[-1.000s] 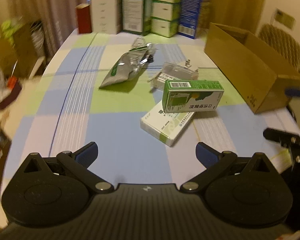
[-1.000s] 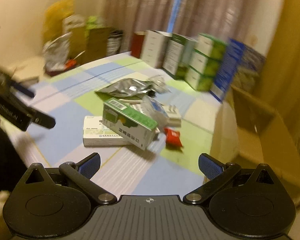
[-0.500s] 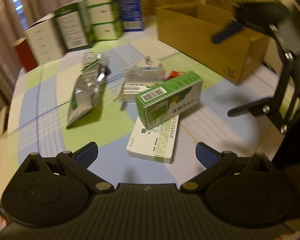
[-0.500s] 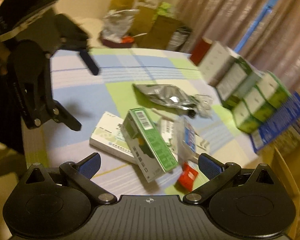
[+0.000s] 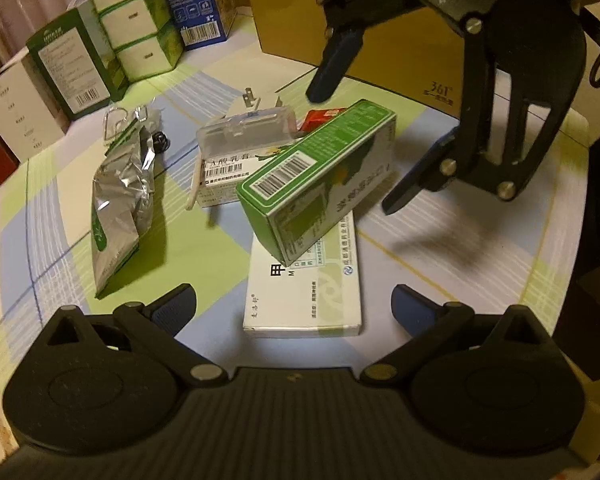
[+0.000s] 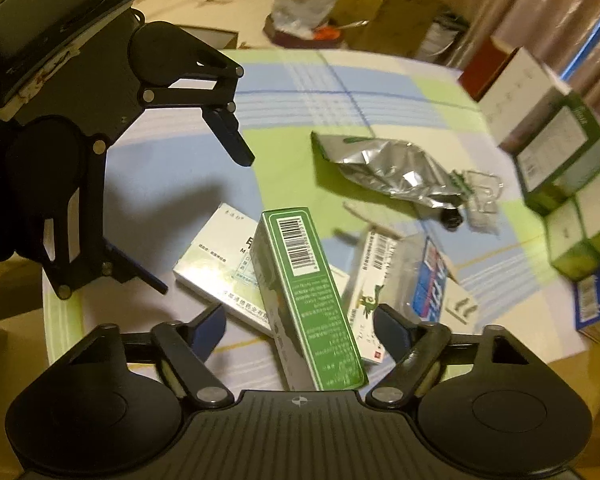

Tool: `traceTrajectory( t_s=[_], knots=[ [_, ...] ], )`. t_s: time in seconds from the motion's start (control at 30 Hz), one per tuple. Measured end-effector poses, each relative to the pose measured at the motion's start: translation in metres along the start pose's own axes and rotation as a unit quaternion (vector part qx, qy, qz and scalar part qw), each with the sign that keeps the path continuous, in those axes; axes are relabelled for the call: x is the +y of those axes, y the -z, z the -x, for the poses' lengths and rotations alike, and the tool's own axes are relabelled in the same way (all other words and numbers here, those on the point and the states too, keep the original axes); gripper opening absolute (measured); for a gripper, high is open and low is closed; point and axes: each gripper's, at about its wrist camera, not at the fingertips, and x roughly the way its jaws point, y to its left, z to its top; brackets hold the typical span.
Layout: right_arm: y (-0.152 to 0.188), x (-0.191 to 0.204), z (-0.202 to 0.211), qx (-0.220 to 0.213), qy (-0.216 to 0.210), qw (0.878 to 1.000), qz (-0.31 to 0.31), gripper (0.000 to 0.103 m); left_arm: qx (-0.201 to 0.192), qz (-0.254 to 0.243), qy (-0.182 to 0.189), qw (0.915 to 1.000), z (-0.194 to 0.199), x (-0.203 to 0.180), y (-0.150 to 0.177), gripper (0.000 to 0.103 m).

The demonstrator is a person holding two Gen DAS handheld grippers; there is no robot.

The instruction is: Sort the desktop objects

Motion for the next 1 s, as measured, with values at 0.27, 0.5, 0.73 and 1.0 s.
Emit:
traceTrajectory(
  t_s=[0.27,0.5,0.73,1.0],
  knots=[
    [-0.007,-0.011,-0.019,0.024,-0.02,0.999,-0.007,0.036,0.0,0.007,0.013,0.9999,-0.017,0.009,-0.004,0.1],
    [0.008,-0.018,-0.01,0.023,-0.008,0.996,-0.086,0.027,0.0,0.017,0.018,0.9997,-0.032,0.01,-0.01,0.096],
    [0.048,-0.018,0.014,0.026,0.034,0.97,-0.241,0.027,0.014,0.032,0.026,0.999,-0.048,0.009,-0.017,0.086],
    [0.092,0.007,0.028,0.033,0.086,0.926,-0.365,0.027,0.026,0.079,0.016,0.9964,-0.053,0.002,-0.022,0.069]
  ],
)
